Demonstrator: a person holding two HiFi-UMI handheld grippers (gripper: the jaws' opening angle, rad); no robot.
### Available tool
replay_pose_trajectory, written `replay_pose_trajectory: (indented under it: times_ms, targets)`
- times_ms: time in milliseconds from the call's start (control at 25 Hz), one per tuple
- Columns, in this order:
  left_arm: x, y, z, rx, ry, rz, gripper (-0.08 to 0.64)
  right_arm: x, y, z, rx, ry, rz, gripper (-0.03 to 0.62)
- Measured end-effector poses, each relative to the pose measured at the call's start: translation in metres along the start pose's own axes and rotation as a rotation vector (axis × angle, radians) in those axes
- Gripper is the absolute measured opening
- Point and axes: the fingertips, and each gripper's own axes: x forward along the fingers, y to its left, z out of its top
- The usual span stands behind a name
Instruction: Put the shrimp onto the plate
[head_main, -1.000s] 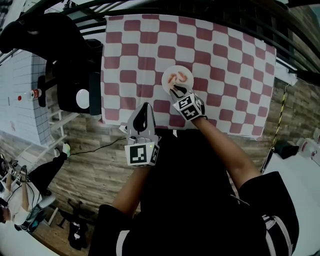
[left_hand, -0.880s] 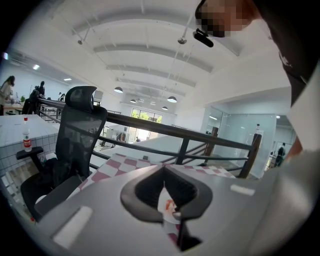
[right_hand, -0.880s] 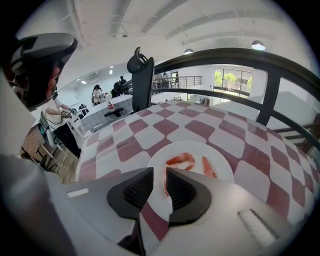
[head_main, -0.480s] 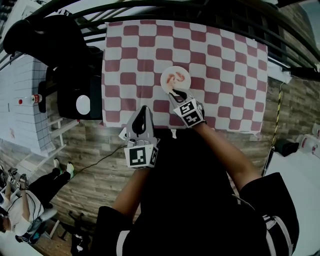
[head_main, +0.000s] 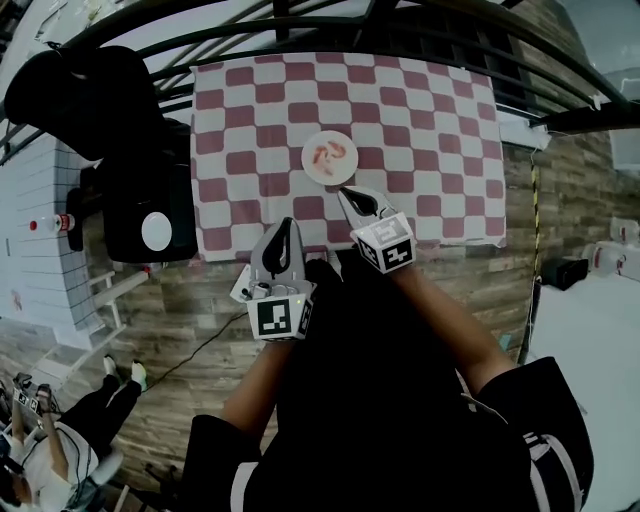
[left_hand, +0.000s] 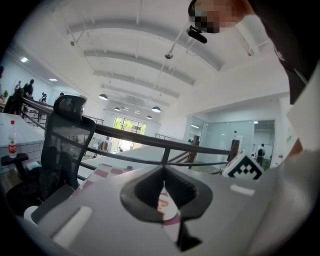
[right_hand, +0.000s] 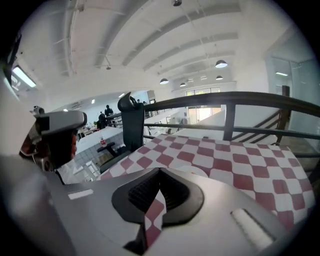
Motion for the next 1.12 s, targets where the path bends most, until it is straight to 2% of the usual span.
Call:
replay_pose_trajectory:
  times_ms: [200, 320, 520, 640, 720, 840, 960, 1120]
  targets:
    - [-0.016, -0.015, 0.011, -0.005, -0.011, -0.071, 0.009, -0.054, 0.012, 0.029, 0.045, -0.100, -0.056, 0.000]
    - [-0.025, -0.021, 0.015, 0.016, -0.015, -0.090, 0.009, -0.077, 0.026, 0.041, 0.028, -0.117, -0.073, 0.000]
    - [-0.037, -0.032, 0.027, 0.033, -0.055, -0.092, 0.009, -0.109, 0.046, 0.065, 0.001, -0.189, -0.092, 0.000]
    - [-0.043, -0.037, 0.041, 0.033, -0.052, -0.060, 0.009, -0.134, 0.048, 0.081, -0.030, -0.270, -0.169, -0.002]
    - [-0.049, -0.045, 0.051, 0.040, -0.071, -0.065, 0.009, -0.152, 0.050, 0.090, -0.050, -0.323, -0.203, -0.002]
    - [-0.059, -0.075, 0.061, 0.078, -0.109, -0.118, 0.009, -0.178, 0.054, 0.093, -0.065, -0.361, -0.205, -0.002]
    - [-0.069, -0.114, 0.067, 0.148, -0.111, -0.192, 0.009, -0.201, 0.057, 0.084, -0.098, -0.372, -0.228, -0.002]
    - [-0.084, -0.159, 0.067, 0.182, -0.097, -0.247, 0.009, -0.239, 0.060, 0.069, -0.061, -0.417, -0.240, -0.002]
